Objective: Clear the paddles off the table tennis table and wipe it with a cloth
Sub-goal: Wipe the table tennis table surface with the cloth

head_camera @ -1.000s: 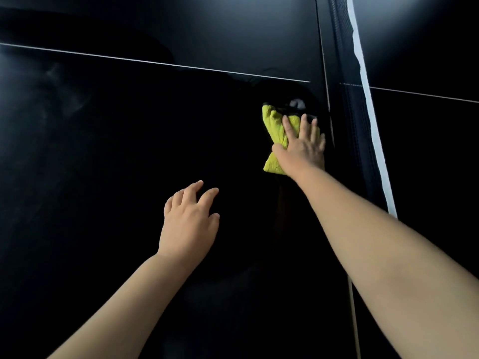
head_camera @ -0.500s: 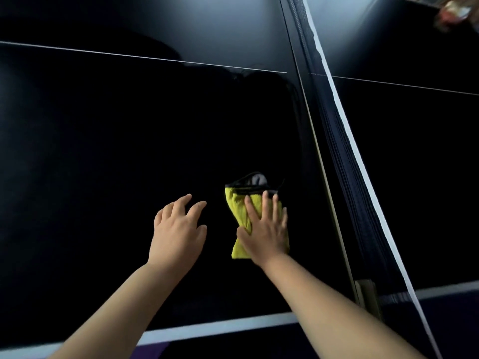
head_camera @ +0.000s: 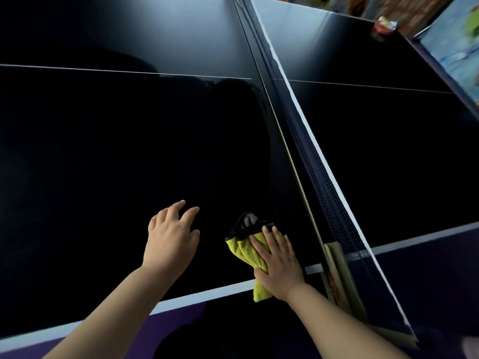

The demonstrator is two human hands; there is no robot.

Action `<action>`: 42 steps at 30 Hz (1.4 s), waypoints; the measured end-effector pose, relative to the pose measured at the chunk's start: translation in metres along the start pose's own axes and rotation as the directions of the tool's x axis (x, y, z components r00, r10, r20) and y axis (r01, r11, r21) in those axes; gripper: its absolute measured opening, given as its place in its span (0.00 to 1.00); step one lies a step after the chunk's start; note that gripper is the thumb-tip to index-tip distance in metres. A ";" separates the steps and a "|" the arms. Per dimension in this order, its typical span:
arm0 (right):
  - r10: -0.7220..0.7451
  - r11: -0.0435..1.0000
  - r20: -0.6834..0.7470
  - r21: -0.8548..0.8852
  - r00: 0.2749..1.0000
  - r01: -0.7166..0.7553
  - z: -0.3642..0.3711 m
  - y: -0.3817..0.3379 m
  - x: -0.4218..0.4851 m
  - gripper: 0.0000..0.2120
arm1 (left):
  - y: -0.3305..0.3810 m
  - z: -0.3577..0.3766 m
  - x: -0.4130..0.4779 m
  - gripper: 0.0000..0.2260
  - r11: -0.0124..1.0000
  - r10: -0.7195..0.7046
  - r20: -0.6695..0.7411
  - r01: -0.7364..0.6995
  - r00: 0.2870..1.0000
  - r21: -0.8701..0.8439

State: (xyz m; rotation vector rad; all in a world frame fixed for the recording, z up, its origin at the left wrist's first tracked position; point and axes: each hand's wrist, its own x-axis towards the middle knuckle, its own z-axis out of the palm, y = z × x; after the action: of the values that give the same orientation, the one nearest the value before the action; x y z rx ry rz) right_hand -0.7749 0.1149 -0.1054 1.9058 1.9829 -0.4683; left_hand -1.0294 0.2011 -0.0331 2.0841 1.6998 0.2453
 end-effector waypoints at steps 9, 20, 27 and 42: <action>0.085 0.993 0.019 0.082 0.996 -0.086 -0.070 0.044 0.117 0.37 | 0.014 0.011 0.056 0.22 0.998 -0.062 0.033 0.061 0.998 0.019; -0.008 1.000 -0.069 0.023 0.998 0.010 -0.164 0.113 0.334 0.36 | 0.051 0.041 0.199 0.23 0.984 -0.177 0.035 0.178 0.984 -0.018; 0.000 0.999 -0.124 0.053 0.992 0.007 -0.213 0.134 0.442 0.35 | 0.063 0.053 0.275 0.23 0.983 -0.183 0.011 0.183 0.983 -0.009; 0.061 0.984 -0.093 0.171 0.994 -0.044 -0.202 0.131 0.407 0.34 | 0.083 0.040 0.266 0.23 0.994 -0.109 -0.002 0.109 0.994 0.019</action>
State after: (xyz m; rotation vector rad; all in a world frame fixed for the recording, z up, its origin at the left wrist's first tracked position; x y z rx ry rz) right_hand -0.6628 0.5742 -0.1165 2.1159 2.0040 -0.5541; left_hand -0.8788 0.4358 -0.0677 1.9973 1.8161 0.1972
